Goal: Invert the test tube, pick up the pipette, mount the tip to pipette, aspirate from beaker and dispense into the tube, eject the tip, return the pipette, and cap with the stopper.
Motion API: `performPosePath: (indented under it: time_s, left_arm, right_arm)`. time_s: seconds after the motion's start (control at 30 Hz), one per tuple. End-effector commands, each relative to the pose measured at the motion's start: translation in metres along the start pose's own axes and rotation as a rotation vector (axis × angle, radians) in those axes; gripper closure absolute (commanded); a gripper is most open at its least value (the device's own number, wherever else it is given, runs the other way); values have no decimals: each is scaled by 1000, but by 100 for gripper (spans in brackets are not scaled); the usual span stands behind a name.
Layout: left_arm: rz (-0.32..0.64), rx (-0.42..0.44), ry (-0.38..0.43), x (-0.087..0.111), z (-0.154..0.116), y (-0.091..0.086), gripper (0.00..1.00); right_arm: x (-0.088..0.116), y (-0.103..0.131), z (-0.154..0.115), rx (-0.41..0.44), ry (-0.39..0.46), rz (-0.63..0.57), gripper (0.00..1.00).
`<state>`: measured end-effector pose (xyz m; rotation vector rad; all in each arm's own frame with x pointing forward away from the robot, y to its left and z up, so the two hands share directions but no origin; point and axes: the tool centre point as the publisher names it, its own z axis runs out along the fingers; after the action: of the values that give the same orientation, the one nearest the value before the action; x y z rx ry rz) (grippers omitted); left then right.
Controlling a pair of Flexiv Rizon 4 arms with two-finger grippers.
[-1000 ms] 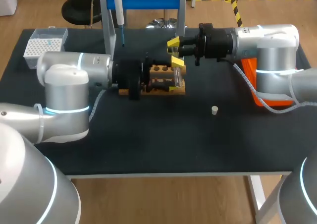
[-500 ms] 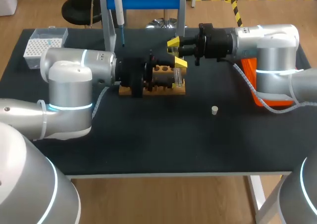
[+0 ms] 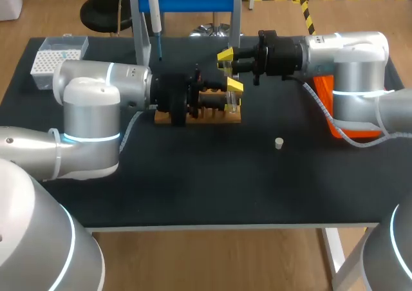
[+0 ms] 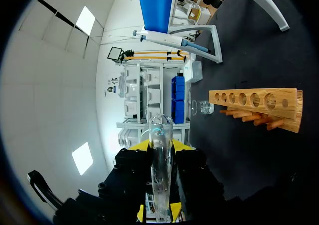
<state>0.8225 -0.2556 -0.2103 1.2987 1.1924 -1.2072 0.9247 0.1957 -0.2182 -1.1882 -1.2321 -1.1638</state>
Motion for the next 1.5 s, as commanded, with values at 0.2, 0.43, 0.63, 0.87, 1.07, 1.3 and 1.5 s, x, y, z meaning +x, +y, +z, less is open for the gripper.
performPosePath:
  time_s: [0.2,0.43,0.63,0.87,1.07,1.3,1.5]
  left_arm:
    - [2,5,0,0,-2,1,85]
    - [1,4,-3,1,-2,1,100]
    - [-3,11,-6,2,-3,1,100]
    - [-13,5,-5,3,-5,1,100]
    - [-13,5,-5,3,-5,1,100]
    - [-13,5,-5,3,-5,1,100]
    - [-13,5,-5,3,-5,1,100]
  right_arm:
    - [1,0,0,-1,-3,0,100]
    - [1,0,0,-1,-3,0,100]
    - [1,0,0,-1,-3,0,0]
    - [1,0,0,-1,-3,0,0]
    - [1,0,0,-1,-3,0,0]
    - [12,-17,-16,-12,-60,-196,0]
    - [11,-34,-62,-63,-132,-388,0]
